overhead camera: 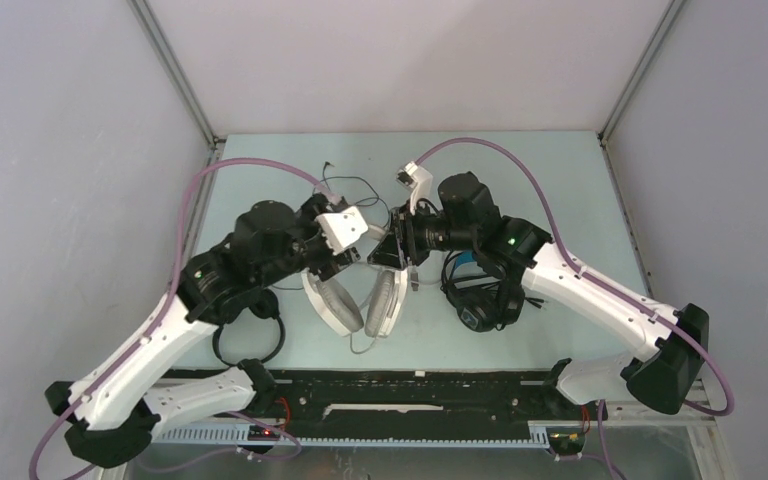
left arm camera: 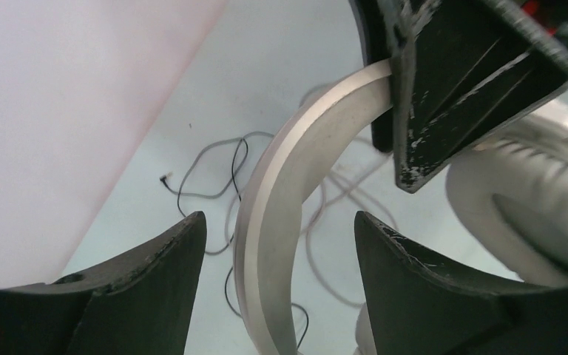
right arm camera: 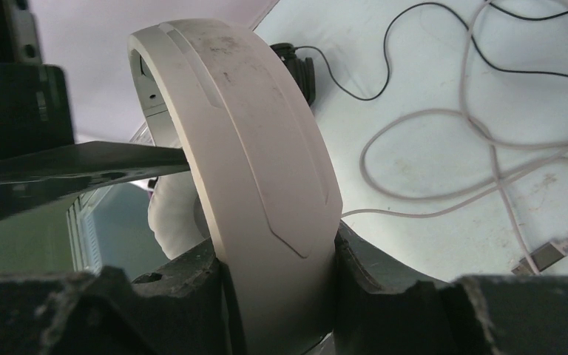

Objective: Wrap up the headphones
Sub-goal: Pick up the headphones from the center of the board.

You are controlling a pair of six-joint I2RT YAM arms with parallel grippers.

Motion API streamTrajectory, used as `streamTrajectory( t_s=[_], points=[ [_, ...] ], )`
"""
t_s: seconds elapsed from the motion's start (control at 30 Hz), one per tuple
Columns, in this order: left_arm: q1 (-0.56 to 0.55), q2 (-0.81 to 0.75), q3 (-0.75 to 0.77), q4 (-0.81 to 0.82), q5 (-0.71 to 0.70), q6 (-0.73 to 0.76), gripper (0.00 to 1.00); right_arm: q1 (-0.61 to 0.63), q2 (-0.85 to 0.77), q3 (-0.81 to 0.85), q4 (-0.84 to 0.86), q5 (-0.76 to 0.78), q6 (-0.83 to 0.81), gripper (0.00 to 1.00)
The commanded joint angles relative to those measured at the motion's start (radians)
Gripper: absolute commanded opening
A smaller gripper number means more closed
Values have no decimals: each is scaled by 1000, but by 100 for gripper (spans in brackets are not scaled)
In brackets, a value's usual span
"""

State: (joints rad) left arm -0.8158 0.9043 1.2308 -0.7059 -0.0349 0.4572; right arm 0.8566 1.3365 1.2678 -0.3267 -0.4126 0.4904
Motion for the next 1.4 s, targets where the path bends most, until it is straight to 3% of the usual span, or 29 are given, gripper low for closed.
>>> streamTrajectory(
  t_s=[0.0,0.27,0.77,1.03,1.23,1.37],
  points=[
    [-26,44,51,-53,-101,76,72,7,-37,21,43,-68,33,0],
    [-71,68,54,-32,-163,99,64,22,-28,21,31,-61,30,0],
    [-108,17,24,7,-102,153,69,15,-1,21,35,-77,38,0],
    [-109,32,21,-7,-94,172,64,13,5,21,47,-82,43,0],
    [-113,45,15,10,-61,181,50,12,12,21,49,-90,46,0],
    [-119,54,8,17,-50,174,23,7,17,21,45,-89,51,3]
  ],
)
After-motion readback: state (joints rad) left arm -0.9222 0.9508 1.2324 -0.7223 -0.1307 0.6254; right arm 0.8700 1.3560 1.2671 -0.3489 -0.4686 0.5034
